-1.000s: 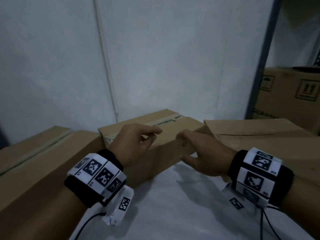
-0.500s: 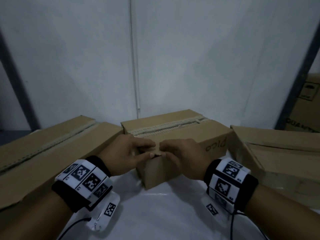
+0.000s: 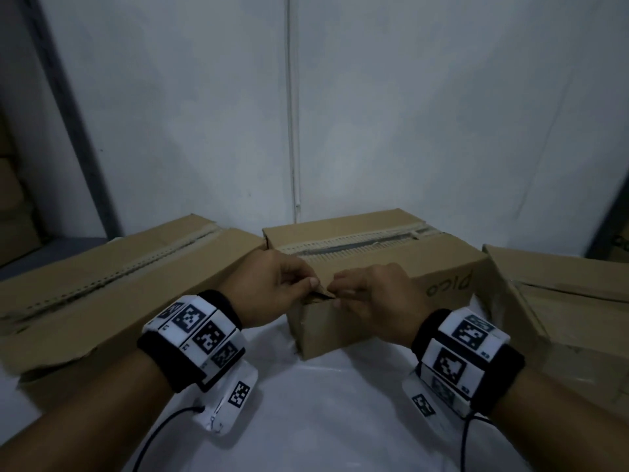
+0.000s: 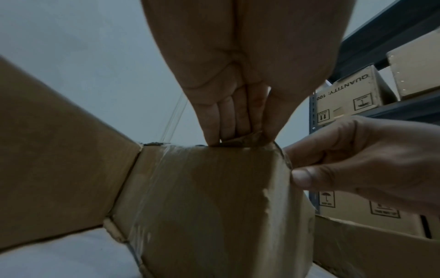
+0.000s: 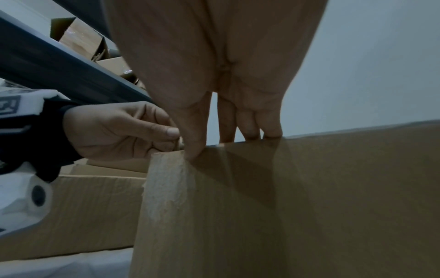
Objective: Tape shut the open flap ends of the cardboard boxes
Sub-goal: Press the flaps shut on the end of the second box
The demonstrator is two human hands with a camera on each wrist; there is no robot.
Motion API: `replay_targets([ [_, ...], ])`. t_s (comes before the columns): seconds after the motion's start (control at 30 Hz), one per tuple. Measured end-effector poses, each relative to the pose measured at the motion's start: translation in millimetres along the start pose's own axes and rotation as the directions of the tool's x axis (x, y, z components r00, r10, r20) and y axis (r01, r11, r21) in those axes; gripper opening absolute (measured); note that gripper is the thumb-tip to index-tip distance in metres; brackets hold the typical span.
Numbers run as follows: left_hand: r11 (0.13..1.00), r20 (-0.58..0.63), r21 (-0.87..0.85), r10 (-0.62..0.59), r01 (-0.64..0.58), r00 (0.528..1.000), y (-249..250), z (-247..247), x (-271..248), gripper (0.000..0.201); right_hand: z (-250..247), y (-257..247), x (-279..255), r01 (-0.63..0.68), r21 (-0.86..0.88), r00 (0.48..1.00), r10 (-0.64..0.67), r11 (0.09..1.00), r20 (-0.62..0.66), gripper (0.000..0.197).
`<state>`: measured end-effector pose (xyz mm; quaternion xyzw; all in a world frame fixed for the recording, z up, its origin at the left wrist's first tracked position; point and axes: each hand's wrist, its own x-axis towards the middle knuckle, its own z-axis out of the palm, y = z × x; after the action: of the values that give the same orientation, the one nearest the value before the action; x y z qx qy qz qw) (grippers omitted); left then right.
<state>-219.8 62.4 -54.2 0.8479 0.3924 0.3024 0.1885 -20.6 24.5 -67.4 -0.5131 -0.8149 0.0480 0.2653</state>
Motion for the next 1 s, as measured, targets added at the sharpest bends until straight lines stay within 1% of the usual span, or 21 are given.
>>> replay_targets([
  [0.1, 0.997, -0.012, -0.046, -0.056, 0.055, 0.998, -0.2, 2.2, -5.2, 0.009, 2.1, -2.5, 0.4, -0.001, -0.016, 0.999, 0.000, 1.000, -0.032, 0.017],
  [0.2, 0.994, -0.019, -0.081, -0.077, 0.076, 0.997, -3.9, 7.1, -10.6, 0.007, 2.2, -5.4, -0.4, 0.001, 0.003, 0.998, 0.000, 1.000, -0.067, 0.018],
  [0.27, 0.988, -0.011, -0.129, -0.093, 0.091, 0.996, -7.3, 9.2, -13.5, 0.007, -0.8, -8.3, -1.1, -0.021, 0.002, 0.999, 0.021, 1.000, -0.049, 0.020],
  [0.37, 0.977, 0.011, -0.180, -0.116, 0.116, 0.993, -8.3, 9.1, -14.7, 0.011, -5.1, -11.0, -0.7, -0.032, -0.024, 0.999, 0.032, 0.999, 0.012, 0.025],
  [0.53, 0.974, 0.001, -0.185, -0.136, 0.134, 0.991, -5.6, 10.1, -14.8, 0.009, -12.2, -11.8, 2.8, -0.035, -0.044, 0.994, 0.039, 0.998, 0.101, 0.024],
  [0.63, 0.966, -0.010, -0.226, -0.132, 0.126, 0.991, -6.6, 12.9, -15.3, 0.009, -10.1, -9.8, 6.0, -0.022, -0.041, 0.996, 0.025, 0.999, 0.089, 0.021],
  [0.7, 0.961, -0.017, -0.253, -0.120, 0.112, 0.993, -8.1, 14.9, -15.7, 0.008, -6.5, -8.6, 9.1, -0.042, -0.045, 0.996, 0.045, 0.998, 0.081, 0.020],
  [0.77, 0.980, -0.033, -0.179, -0.089, 0.082, 0.995, -11.7, 16.8, -15.5, 0.016, -3.9, -8.1, 10.5, -0.052, -0.046, 0.995, 0.056, 0.998, 0.078, 0.019],
  [0.83, 0.992, -0.021, -0.111, -0.056, 0.053, 0.998, -12.3, 16.2, -16.5, 0.021, -3.0, -8.6, 9.9, -0.039, -0.066, 0.997, 0.043, 0.997, 0.064, 0.021],
  [0.9, 0.997, 0.018, -0.080, -0.013, 0.015, 1.000, -9.3, 16.3, -17.5, 0.024, -2.4, -10.2, 7.9, -0.012, -0.085, 0.998, 0.017, 0.996, 0.059, 0.023],
  [1.0, 0.999, 0.017, 0.053, 0.012, -0.013, 1.000, -1.9, 16.9, -16.9, 0.025, 1.1, -13.3, 6.3, 0.020, -0.127, 0.999, -0.013, 0.992, 0.048, 0.026],
])
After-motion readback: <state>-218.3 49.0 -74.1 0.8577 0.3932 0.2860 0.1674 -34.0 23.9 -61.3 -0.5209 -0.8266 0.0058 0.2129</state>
